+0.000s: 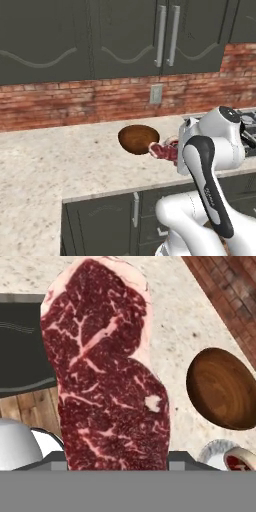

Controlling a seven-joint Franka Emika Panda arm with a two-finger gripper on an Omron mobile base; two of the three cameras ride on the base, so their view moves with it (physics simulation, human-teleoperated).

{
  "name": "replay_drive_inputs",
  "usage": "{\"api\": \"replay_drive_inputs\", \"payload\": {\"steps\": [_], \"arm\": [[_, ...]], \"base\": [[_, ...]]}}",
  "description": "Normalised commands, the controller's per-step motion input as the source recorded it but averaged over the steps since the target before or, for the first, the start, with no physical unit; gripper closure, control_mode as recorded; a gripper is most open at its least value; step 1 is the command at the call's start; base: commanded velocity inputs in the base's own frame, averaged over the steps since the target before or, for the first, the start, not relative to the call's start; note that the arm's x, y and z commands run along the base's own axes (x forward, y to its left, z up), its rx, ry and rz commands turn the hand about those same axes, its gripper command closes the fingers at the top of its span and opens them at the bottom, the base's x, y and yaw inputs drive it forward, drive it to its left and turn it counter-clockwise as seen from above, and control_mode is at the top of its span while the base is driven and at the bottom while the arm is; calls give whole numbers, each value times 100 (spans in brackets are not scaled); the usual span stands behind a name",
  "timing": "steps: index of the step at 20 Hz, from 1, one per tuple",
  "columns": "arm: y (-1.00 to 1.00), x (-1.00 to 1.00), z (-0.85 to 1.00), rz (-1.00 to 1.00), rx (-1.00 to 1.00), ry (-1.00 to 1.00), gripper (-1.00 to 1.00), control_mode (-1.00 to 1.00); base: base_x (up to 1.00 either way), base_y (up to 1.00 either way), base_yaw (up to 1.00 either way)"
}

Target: Place one of the steaks on the plate and the other in the bowl. Then place the bowl in the fridge.

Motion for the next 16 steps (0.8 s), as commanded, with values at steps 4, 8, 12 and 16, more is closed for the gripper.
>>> {"api": "replay_drive_inputs", "payload": {"steps": [4, 8, 12, 16], "arm": [[0, 0, 0, 0, 0, 0, 100, 100], [0, 0, 0, 0, 0, 0, 100, 100], [0, 0, 0, 0, 0, 0, 100, 100], [5, 10, -7, -1, 0, 0, 100, -100]], "base": [[47, 20, -4], [50, 16, -5], [49, 13, -4], [31, 12, -2]]}}
